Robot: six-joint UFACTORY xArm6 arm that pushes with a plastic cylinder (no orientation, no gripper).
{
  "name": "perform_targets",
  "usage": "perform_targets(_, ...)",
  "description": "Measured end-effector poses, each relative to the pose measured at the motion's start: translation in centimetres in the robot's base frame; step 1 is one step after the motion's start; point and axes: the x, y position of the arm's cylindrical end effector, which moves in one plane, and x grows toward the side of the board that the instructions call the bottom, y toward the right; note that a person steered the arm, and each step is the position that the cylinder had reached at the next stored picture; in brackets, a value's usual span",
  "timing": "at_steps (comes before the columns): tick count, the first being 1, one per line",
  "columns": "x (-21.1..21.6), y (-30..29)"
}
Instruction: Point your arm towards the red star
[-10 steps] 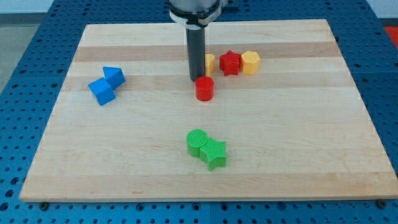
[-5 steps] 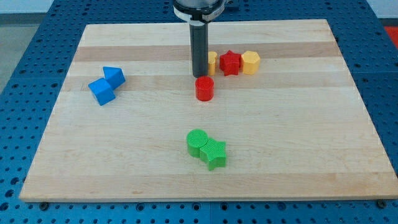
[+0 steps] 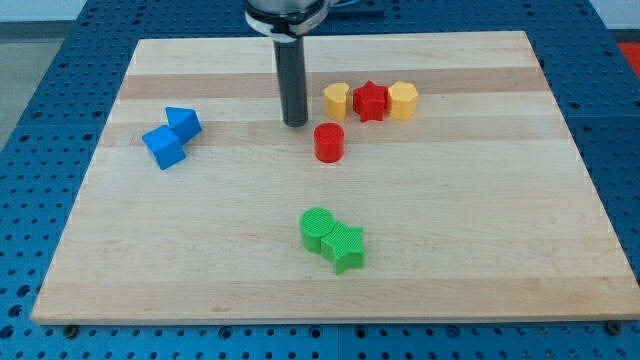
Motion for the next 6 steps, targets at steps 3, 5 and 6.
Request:
perform_targets(3, -2.9, 0.2)
perform_targets(5, -2.9, 2.3)
perform_targets(6, -2.9, 3.5)
